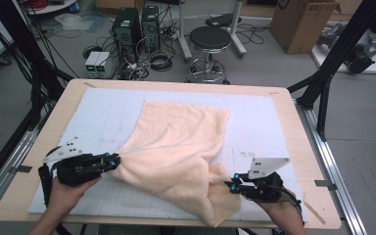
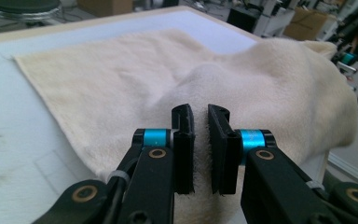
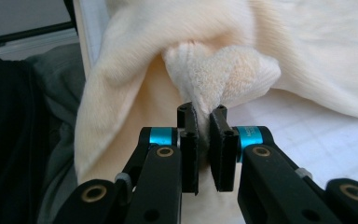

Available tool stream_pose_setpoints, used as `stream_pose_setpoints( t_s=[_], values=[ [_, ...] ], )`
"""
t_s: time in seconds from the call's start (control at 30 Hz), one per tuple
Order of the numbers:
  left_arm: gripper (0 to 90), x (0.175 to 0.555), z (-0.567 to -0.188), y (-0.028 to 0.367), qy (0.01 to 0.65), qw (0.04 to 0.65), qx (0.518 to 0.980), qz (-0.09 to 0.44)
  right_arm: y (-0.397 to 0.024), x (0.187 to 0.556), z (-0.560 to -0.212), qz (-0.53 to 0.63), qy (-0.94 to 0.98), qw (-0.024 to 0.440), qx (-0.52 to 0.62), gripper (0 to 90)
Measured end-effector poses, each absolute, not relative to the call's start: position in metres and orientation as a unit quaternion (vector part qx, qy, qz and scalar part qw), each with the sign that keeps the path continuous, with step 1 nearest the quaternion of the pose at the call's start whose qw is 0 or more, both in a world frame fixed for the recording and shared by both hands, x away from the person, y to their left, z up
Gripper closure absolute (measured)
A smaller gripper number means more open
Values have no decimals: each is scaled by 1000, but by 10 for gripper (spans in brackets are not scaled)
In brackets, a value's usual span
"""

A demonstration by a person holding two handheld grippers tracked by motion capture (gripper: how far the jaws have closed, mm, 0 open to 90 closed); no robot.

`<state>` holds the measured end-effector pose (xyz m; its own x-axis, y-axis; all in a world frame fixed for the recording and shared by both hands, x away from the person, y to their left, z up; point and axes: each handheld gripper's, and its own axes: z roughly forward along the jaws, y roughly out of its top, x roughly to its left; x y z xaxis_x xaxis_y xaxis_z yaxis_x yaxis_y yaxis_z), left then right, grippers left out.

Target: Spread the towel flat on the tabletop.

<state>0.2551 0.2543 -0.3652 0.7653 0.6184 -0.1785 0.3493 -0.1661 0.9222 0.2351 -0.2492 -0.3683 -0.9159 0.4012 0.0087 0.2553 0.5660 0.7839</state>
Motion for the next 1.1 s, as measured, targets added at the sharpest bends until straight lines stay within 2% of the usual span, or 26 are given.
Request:
stream_pose_setpoints(
  t_s=[0.13, 0.23, 0.3, 0.33, 0.43, 0.57, 0.77, 0.93, 1.0, 1.07, 1.1],
  values=[
    [808, 266, -365, 254, 349, 558, 741, 133, -263, 238, -370, 422, 877, 93, 208, 844],
    [807, 284, -375, 239, 368, 533, 748, 144, -264, 251, -383, 405, 881, 80, 232, 828],
    [794, 299, -382, 228, 381, 519, 752, 141, -260, 263, -390, 396, 878, 90, 252, 648],
    [784, 306, -385, 224, 387, 516, 752, 138, -258, 268, -391, 404, 873, 94, 256, 610],
    [765, 323, -391, 216, 400, 501, 754, 144, -247, 269, -384, 444, 860, 100, 231, 555],
    [727, 335, -393, 215, 410, 501, 748, 144, -215, 257, -388, 453, 874, 74, 156, 527],
    [528, 317, -385, 226, 371, 506, 764, 151, -175, 238, -410, 426, 901, 29, 79, 450],
    [491, 284, -396, 236, 336, 500, 786, 136, -161, 233, -422, 390, 919, 24, 63, 421],
    [481, 273, -404, 237, 330, 494, 794, 126, -156, 232, -428, 372, 926, 31, 61, 460],
    [484, 265, -412, 240, 329, 494, 796, 118, -149, 231, -432, 350, 935, 30, 57, 646],
    [484, 263, -414, 241, 327, 495, 796, 117, -148, 231, -432, 353, 934, 14, 56, 774]
  ],
)
